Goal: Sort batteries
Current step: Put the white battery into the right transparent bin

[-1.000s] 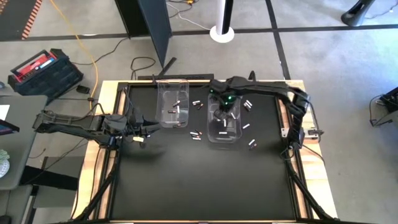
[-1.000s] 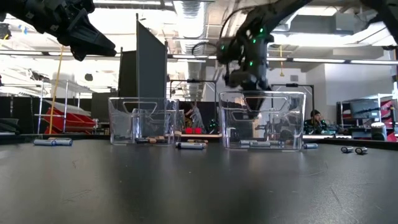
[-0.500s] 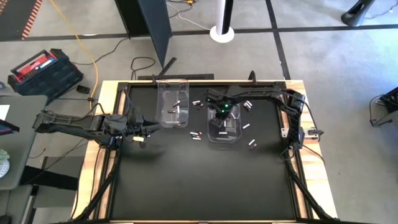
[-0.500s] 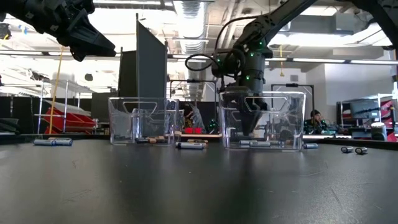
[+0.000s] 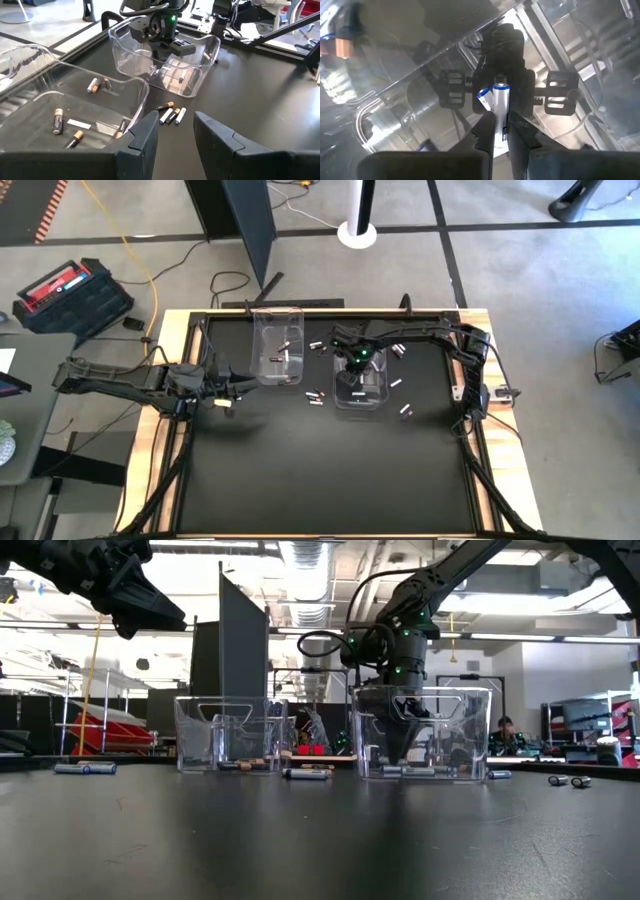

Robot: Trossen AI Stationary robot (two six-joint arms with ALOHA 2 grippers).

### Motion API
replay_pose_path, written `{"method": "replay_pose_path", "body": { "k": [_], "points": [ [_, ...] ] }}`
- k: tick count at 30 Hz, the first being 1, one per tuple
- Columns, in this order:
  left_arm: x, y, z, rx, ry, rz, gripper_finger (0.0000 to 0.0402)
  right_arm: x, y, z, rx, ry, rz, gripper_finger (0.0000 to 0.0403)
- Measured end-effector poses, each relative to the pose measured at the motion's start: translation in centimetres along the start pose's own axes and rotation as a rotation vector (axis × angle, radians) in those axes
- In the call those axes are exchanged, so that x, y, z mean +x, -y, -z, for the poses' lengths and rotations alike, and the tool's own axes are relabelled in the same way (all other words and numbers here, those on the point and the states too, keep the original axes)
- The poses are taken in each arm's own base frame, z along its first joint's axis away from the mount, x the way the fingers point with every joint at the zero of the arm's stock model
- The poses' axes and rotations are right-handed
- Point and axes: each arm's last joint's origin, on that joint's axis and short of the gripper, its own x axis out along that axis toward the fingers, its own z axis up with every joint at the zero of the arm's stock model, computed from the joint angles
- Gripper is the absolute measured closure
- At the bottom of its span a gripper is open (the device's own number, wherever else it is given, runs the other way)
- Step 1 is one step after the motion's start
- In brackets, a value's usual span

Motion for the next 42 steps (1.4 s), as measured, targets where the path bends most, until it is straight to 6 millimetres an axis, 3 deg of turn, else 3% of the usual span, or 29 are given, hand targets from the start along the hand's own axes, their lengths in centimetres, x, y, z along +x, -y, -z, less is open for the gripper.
{"method": "replay_pose_path", "body": {
  "k": [42],
  "points": [
    [0.0,0.0,0.0,-0.010,0.000,0.001,0.0283,-1.1,-0.5,-0.7,0.033,0.019,-0.004,0.0336]
  ]
}}
